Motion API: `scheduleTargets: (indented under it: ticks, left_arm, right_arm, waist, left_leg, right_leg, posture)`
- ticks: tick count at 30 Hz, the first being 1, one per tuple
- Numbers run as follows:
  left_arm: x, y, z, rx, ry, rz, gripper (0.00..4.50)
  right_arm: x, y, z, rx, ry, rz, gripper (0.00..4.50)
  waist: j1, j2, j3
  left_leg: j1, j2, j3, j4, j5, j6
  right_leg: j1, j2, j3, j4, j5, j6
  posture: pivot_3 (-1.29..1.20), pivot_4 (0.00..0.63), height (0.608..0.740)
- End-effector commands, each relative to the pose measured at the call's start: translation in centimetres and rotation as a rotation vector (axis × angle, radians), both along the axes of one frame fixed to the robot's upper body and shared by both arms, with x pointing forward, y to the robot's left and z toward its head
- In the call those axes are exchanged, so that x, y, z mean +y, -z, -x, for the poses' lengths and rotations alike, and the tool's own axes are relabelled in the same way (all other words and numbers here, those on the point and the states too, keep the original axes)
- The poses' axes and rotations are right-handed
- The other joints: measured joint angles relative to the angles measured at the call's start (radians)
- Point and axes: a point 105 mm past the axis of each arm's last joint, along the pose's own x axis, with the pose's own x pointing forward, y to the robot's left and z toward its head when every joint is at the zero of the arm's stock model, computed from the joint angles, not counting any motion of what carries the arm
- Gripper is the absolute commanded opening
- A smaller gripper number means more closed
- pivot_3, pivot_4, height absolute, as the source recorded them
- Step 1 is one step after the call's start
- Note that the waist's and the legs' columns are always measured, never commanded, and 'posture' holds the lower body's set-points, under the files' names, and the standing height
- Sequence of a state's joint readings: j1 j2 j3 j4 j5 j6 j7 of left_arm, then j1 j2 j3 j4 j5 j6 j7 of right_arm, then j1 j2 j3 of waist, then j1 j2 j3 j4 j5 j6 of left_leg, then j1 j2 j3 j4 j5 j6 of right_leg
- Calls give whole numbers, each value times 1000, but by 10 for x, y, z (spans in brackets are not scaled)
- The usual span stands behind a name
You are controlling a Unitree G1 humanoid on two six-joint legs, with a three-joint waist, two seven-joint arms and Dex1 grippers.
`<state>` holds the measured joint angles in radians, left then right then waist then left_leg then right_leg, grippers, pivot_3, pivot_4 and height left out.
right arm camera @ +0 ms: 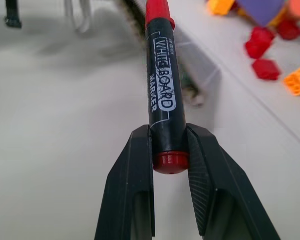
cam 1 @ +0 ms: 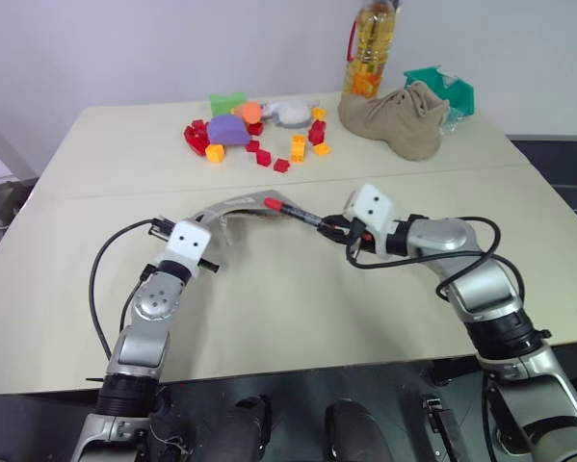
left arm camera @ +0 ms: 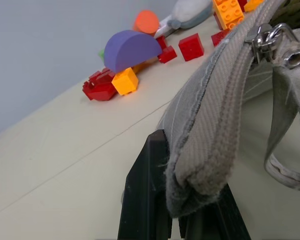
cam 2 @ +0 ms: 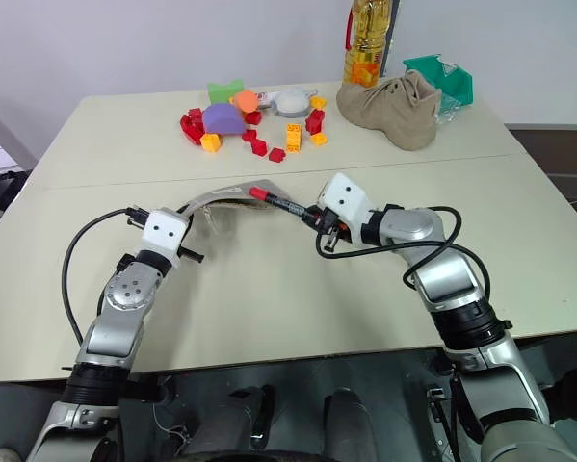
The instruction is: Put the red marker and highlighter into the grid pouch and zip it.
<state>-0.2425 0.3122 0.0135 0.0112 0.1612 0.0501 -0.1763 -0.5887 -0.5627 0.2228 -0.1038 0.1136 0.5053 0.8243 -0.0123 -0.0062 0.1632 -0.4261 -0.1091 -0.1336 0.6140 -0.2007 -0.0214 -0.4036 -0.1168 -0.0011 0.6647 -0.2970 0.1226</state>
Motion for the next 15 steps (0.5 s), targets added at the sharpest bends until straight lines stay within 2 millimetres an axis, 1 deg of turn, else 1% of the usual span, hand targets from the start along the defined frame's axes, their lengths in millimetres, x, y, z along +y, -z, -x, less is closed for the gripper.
scheduleTargets:
  ticks: [1,10,15]
  left_arm:
    - [-4,-12,2,-54,18,6,0]
    - [-3,-10,6,-52,8,13,0]
    - [-4,-10,6,-53,12,16,0]
  right_arm:
    - [4,-9,1,-51,-19,8,368]
    - [6,-5,6,-55,-76,49,368]
    - [4,-3,5,-53,-67,61,368]
  waist:
    - [2,0,0]
    - [1,0,0]
    - [1,0,0]
  left_leg:
    - [0,0,0,0,0,0]
    - [0,0,0,0,0,0]
    - [0,0,0,0,0,0]
  right_leg:
    - [0,0,0,0,0,0]
    - [0,0,0,0,0,0]
    - [0,0,0,0,0,0]
  posture:
    - [0,150,740]
    - [0,150,740]
    - [0,150,740]
